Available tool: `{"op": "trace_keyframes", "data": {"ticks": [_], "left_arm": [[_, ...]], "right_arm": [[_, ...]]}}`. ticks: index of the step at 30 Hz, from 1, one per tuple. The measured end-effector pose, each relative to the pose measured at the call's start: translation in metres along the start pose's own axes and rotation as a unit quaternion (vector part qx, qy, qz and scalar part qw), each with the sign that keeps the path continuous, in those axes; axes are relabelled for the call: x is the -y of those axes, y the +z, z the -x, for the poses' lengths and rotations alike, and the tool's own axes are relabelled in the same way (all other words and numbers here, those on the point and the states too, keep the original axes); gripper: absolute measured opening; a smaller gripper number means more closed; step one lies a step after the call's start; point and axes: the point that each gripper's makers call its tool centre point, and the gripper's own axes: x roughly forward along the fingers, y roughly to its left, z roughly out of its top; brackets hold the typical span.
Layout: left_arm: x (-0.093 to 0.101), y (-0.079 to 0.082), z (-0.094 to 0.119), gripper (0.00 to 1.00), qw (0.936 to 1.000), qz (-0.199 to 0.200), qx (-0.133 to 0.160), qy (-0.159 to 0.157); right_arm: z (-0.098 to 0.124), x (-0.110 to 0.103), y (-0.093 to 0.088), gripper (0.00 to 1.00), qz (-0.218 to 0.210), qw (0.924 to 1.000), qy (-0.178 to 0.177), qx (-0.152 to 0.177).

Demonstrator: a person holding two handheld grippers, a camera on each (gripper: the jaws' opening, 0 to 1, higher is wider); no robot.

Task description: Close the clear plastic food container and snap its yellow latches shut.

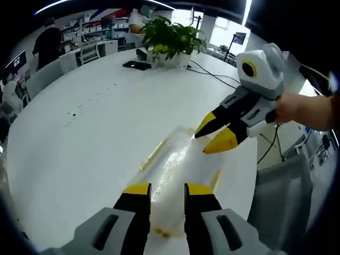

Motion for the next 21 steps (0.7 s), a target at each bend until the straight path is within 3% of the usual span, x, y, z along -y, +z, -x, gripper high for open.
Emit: {"op": "trace_keyframes", "data": {"ticks": [12,21], "left_arm": [[0.01,0.016,-0.008,0.17,0.9989,-0.034,-0.004,-0.033],[0.009,0.017,-0.016,0.17,0.9981,-0.052,-0.012,-0.032]], "right_arm": [[-0.007,-0.012,-0.004,0.16,0.031,0.9992,0.02,-0.015],[-0.009,-0.024,-0.011,0.15,0.093,0.9947,0.03,-0.03]]}}
